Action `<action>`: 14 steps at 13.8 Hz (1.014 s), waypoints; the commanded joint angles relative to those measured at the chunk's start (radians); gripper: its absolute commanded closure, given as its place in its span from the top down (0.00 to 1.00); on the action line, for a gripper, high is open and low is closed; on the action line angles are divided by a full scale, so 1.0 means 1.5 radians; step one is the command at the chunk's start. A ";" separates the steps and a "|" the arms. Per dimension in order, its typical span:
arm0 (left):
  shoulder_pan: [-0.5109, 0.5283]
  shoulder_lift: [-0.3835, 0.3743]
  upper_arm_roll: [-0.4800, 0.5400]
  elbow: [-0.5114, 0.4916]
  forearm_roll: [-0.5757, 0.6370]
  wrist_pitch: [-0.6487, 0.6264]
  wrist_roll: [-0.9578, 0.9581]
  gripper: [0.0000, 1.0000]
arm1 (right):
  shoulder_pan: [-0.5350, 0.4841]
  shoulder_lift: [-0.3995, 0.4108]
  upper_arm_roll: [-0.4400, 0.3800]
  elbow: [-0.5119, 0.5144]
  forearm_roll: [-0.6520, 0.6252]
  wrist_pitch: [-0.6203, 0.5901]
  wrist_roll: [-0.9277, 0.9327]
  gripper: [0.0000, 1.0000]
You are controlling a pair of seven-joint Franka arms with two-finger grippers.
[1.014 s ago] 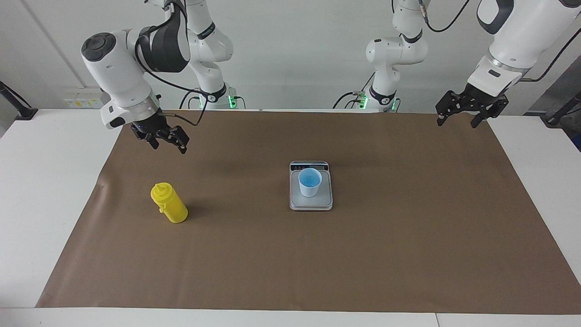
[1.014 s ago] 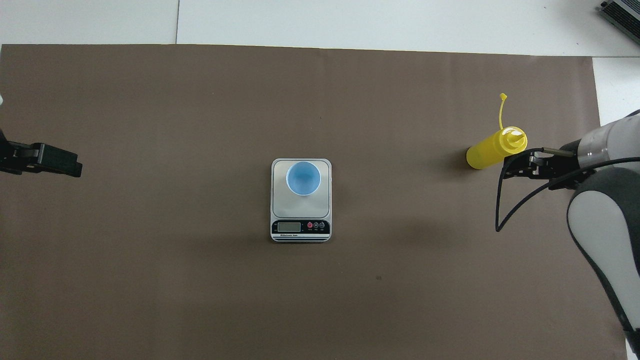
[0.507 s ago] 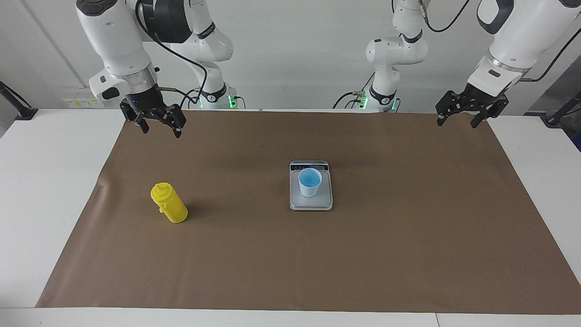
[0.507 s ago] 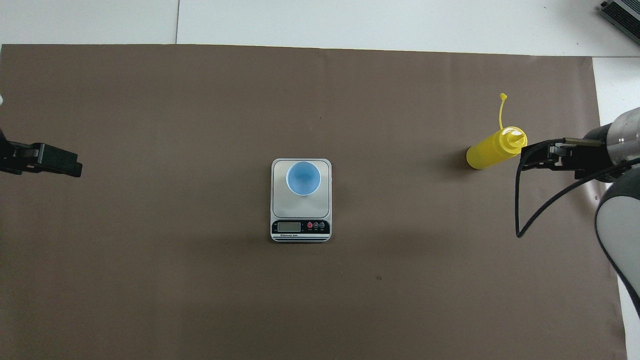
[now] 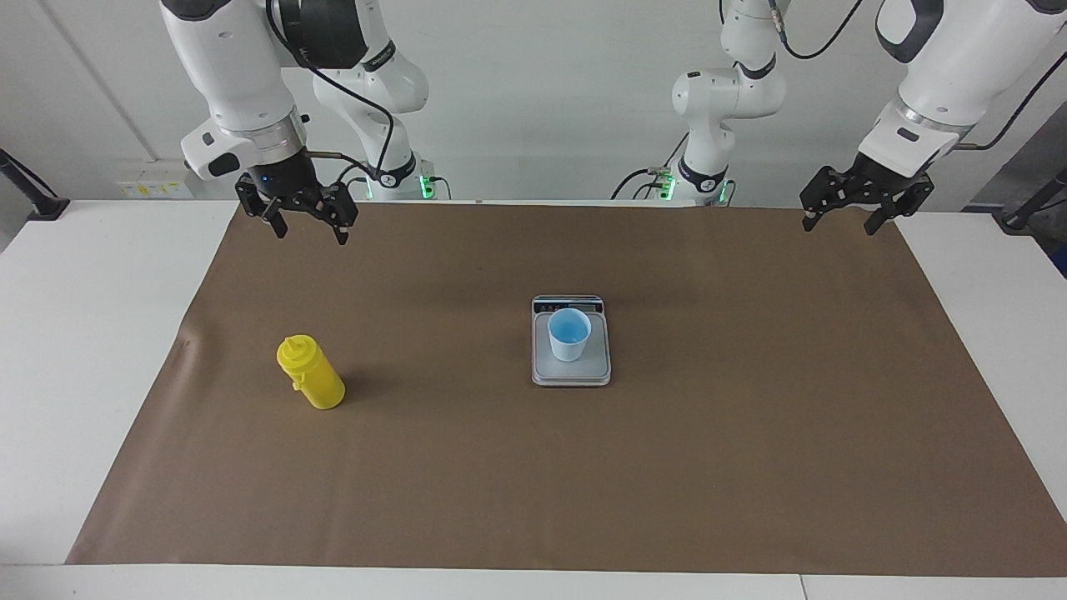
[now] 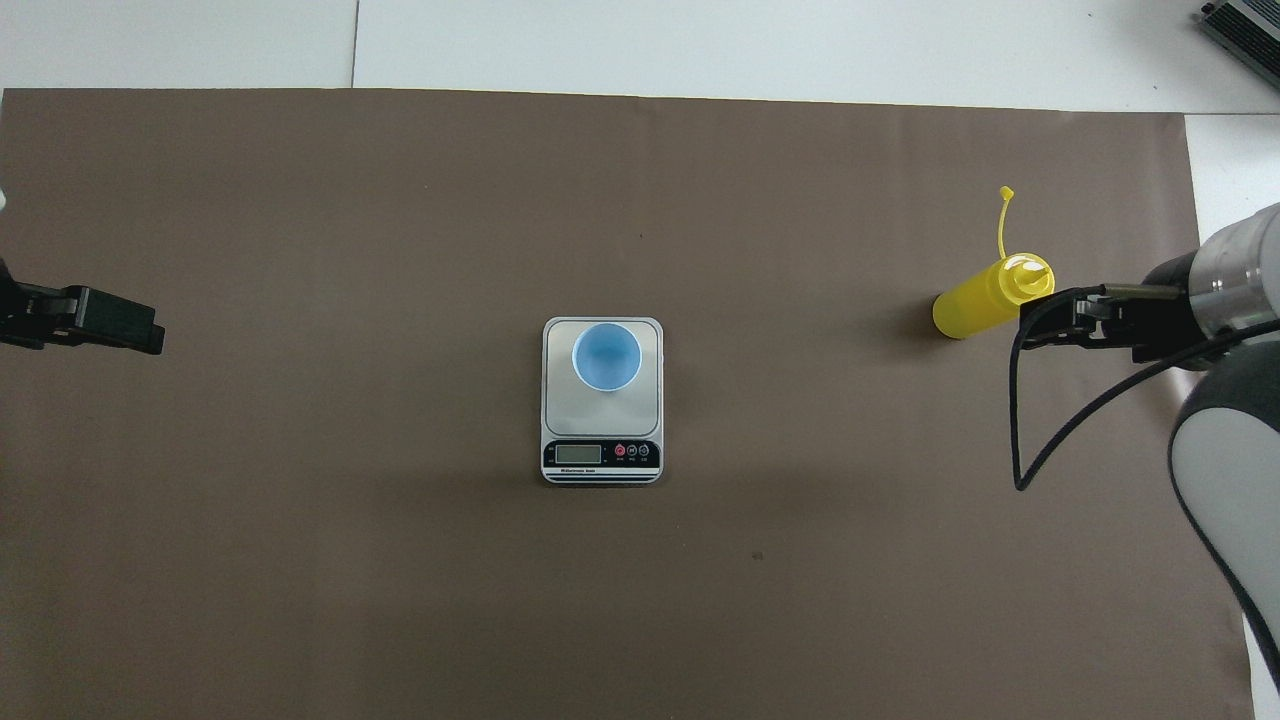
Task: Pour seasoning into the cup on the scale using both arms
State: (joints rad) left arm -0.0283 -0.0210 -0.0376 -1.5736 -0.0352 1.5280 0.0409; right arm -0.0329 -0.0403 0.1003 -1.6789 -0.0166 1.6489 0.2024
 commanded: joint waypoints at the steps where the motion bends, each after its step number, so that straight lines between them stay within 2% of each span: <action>1: 0.011 -0.006 -0.007 -0.006 0.007 -0.007 -0.003 1.00 | -0.007 0.001 0.007 0.009 -0.003 -0.011 -0.015 1.00; 4: 0.011 -0.006 -0.007 -0.006 0.007 -0.006 -0.003 1.00 | 0.028 0.001 -0.005 0.014 -0.018 -0.013 -0.014 1.00; 6: 0.011 -0.006 -0.007 -0.006 0.007 -0.006 -0.003 1.00 | 0.105 -0.001 -0.096 0.013 -0.018 -0.019 -0.015 1.00; 7: 0.011 -0.006 -0.007 -0.006 0.007 -0.008 -0.003 1.00 | 0.115 -0.001 -0.112 0.013 -0.015 -0.020 -0.015 1.00; 14: 0.011 -0.006 -0.007 -0.006 0.007 -0.007 -0.003 1.00 | 0.113 -0.005 -0.111 0.009 -0.018 -0.022 -0.014 1.00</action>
State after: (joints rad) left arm -0.0283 -0.0210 -0.0376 -1.5736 -0.0352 1.5279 0.0409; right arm 0.1372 -0.0411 -0.0602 -1.6728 -0.0254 1.6325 0.2019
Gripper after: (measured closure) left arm 0.000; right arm 0.000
